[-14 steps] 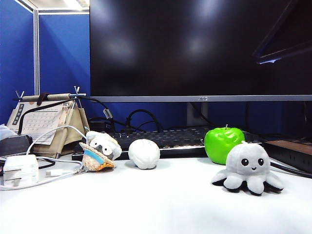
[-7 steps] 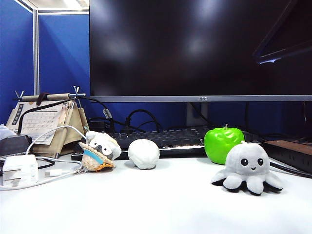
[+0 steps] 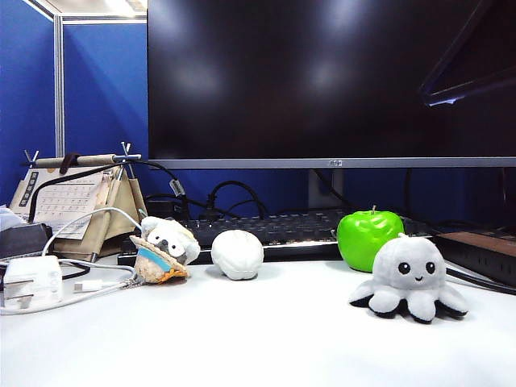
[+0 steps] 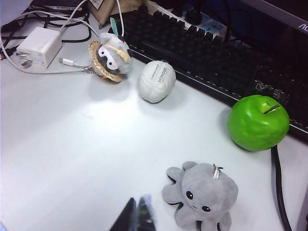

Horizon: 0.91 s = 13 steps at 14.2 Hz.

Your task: Place the tilting octopus upright.

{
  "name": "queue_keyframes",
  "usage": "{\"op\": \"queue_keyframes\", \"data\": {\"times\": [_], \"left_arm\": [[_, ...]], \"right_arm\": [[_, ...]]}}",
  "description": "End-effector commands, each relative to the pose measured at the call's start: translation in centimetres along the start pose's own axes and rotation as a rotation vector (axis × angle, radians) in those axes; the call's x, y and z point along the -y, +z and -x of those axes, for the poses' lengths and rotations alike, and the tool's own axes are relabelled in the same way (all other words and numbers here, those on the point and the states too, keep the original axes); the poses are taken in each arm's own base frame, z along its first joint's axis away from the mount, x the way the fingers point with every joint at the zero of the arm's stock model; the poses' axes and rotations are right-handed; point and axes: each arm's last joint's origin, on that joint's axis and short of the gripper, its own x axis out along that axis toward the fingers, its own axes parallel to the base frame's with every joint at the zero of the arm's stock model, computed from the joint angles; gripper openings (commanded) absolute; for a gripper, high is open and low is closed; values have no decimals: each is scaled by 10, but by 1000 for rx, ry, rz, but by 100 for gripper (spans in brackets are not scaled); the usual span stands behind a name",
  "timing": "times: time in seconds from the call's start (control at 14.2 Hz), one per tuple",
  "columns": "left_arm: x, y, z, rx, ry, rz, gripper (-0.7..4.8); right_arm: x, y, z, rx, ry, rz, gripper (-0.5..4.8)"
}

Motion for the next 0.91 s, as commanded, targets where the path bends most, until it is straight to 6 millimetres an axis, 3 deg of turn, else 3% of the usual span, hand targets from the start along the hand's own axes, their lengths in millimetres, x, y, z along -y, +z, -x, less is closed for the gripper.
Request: {"op": "queue_keyframes", "data": {"times": [0.07,0.91], "left_arm": [[-3,-3,-4,82,52,9,80],[-5,-40,-16,66,100,22,80]], "right_arm": [[0,3,1,16,1,-18,-6],[0,3,1,16,1,-17,-6]]}}
